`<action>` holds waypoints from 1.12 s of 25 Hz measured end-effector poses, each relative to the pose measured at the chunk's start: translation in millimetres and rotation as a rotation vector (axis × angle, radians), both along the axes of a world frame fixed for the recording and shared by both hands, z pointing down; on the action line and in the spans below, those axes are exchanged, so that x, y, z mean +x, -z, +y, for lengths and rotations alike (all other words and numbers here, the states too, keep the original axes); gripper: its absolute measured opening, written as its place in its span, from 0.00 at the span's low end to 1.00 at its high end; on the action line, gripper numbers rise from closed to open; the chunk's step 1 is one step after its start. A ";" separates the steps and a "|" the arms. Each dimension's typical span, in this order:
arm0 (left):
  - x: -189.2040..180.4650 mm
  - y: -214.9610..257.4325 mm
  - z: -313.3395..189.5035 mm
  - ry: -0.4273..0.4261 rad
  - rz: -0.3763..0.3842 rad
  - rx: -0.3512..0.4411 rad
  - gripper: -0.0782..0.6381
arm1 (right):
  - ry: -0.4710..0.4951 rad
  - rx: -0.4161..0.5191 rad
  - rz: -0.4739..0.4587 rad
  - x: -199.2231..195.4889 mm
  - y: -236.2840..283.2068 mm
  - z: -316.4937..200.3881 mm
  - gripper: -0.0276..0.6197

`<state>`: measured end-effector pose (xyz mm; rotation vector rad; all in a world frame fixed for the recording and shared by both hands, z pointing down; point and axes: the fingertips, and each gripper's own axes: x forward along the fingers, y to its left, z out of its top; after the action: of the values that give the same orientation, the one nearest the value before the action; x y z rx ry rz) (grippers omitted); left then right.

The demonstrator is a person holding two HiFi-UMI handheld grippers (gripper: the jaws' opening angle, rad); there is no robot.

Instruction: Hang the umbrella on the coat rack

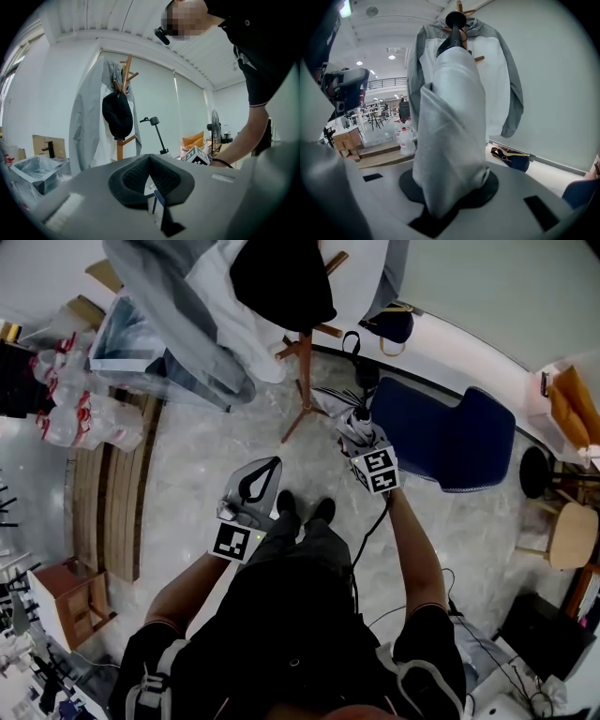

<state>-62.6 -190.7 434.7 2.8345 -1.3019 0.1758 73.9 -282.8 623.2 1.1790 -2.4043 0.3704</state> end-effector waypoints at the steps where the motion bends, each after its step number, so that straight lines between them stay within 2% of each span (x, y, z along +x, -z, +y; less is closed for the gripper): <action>1: 1.3 -2.0 -1.1 -0.001 -0.005 -0.001 0.11 | 0.001 -0.006 -0.001 -0.2 -4.8 -3.0 0.20; 17: 3.8 -15.6 -17.7 0.007 -0.033 -0.014 0.11 | 0.012 -0.075 -0.024 -9.4 -59.8 -38.8 0.20; 28: 3.0 -22.4 -17.8 0.015 -0.043 -0.039 0.11 | 0.015 -0.162 -0.035 -13.1 -92.2 -42.8 0.20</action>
<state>-59.6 -208.5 457.1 2.8027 -1.3123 0.2611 60.8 -325.6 715.3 1.0905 -2.3610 0.5738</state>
